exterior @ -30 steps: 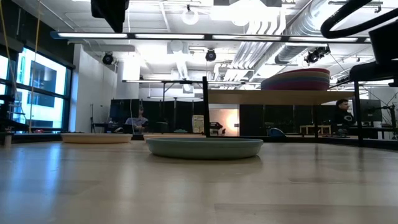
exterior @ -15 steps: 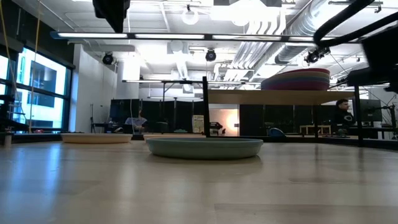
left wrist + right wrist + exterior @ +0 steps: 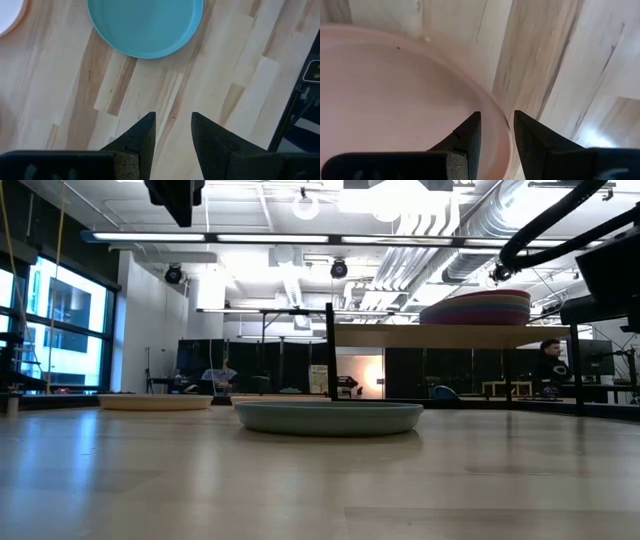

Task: Place and stack plates onto a shelf
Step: Put the brown plate on the shelf

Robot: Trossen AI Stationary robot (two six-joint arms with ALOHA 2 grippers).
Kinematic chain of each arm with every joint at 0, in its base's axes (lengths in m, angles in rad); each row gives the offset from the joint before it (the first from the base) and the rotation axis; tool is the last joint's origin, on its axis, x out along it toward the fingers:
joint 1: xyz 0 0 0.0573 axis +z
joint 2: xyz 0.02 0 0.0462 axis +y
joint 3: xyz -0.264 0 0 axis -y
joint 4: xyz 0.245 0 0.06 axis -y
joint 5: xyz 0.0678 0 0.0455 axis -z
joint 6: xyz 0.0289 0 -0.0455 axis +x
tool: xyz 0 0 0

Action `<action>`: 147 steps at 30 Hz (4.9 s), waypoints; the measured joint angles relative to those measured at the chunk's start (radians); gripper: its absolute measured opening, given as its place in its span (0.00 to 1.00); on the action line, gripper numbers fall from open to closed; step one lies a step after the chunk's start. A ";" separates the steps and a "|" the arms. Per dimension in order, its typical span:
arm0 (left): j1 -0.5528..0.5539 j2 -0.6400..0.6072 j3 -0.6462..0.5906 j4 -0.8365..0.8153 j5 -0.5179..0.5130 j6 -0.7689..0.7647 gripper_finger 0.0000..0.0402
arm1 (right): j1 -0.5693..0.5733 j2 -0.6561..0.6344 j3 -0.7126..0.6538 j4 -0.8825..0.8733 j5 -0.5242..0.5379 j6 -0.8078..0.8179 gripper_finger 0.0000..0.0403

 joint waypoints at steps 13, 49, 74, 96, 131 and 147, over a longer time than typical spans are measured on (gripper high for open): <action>-0.033 0.000 0.000 0.080 0.000 -0.161 0.29 | 0.000 0.000 0.000 -0.023 -0.011 0.011 0.23; -0.036 0.000 0.000 0.136 -0.008 -0.213 0.29 | 0.000 0.045 0.000 -0.042 -0.001 -0.008 0.02; -0.036 0.000 0.000 0.142 -0.008 -0.214 0.29 | -0.028 -0.176 0.000 -0.155 -0.009 0.123 0.00; -0.036 0.000 0.000 0.144 -0.008 -0.214 0.29 | -0.053 -0.421 0.000 -0.165 0.150 0.278 0.00; 0.047 0.000 0.000 0.141 -0.199 -0.044 0.29 | -0.784 -0.746 0.000 0.113 0.084 0.272 0.00; 0.163 0.000 0.000 0.139 -0.225 0.206 0.29 | -1.267 -0.736 0.000 0.373 0.039 0.177 0.00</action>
